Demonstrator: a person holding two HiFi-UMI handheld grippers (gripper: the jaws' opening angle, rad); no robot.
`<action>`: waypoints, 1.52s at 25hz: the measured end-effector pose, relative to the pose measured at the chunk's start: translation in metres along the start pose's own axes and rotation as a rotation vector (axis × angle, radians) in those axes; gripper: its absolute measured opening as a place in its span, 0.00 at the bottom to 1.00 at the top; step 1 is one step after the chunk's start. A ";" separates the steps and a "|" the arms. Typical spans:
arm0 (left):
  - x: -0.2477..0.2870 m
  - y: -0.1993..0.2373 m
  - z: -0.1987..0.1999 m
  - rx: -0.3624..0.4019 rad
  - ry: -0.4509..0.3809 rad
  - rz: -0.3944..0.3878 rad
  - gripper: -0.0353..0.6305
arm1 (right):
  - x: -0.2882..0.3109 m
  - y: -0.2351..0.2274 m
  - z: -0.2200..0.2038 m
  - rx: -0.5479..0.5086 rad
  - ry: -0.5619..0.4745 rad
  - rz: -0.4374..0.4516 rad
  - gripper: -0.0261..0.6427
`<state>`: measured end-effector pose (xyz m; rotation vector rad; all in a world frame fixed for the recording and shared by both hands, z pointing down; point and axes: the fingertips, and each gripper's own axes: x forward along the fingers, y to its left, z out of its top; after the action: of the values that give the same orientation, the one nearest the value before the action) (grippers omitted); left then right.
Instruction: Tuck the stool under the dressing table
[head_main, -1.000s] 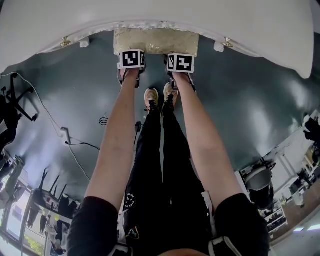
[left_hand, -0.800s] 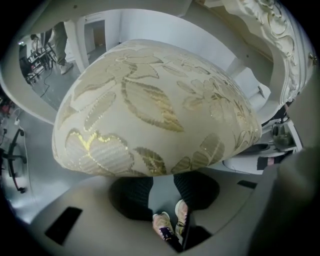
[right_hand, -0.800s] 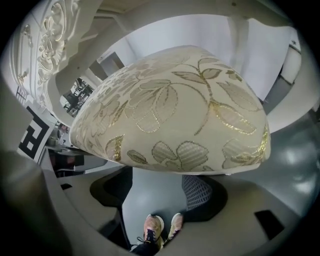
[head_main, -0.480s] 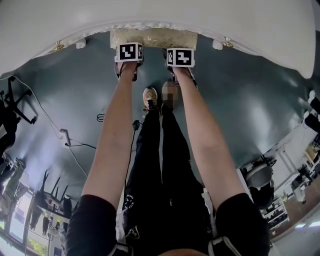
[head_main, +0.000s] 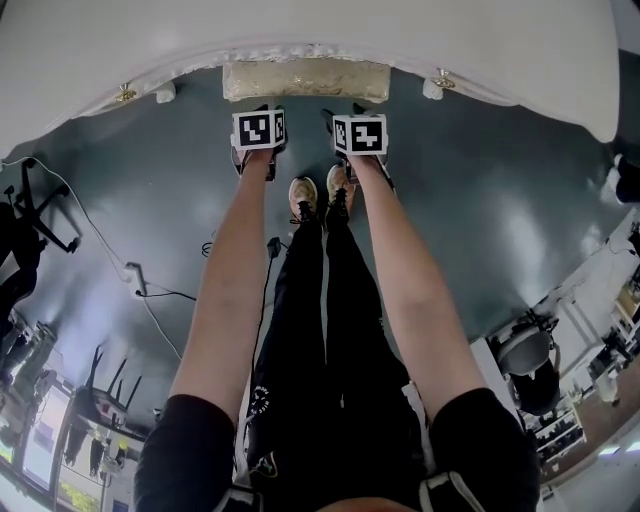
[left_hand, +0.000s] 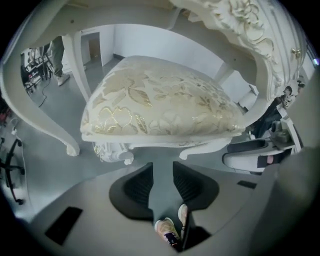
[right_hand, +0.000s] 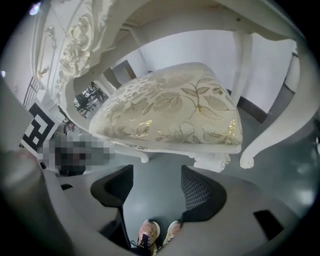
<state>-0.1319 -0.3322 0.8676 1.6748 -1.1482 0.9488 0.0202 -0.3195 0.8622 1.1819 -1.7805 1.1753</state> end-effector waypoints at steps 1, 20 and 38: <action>-0.009 -0.004 -0.001 0.006 -0.023 -0.001 0.25 | -0.007 0.006 0.000 -0.019 -0.019 0.011 0.50; -0.435 -0.130 0.135 0.346 -0.862 -0.112 0.10 | -0.385 0.184 0.152 -0.392 -0.734 0.046 0.17; -0.743 -0.217 0.193 0.593 -1.146 -0.222 0.10 | -0.688 0.329 0.225 -0.657 -1.082 0.119 0.09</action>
<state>-0.1144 -0.2561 0.0735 2.9296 -1.3713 0.0843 -0.0609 -0.2569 0.0735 1.3774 -2.7175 -0.1748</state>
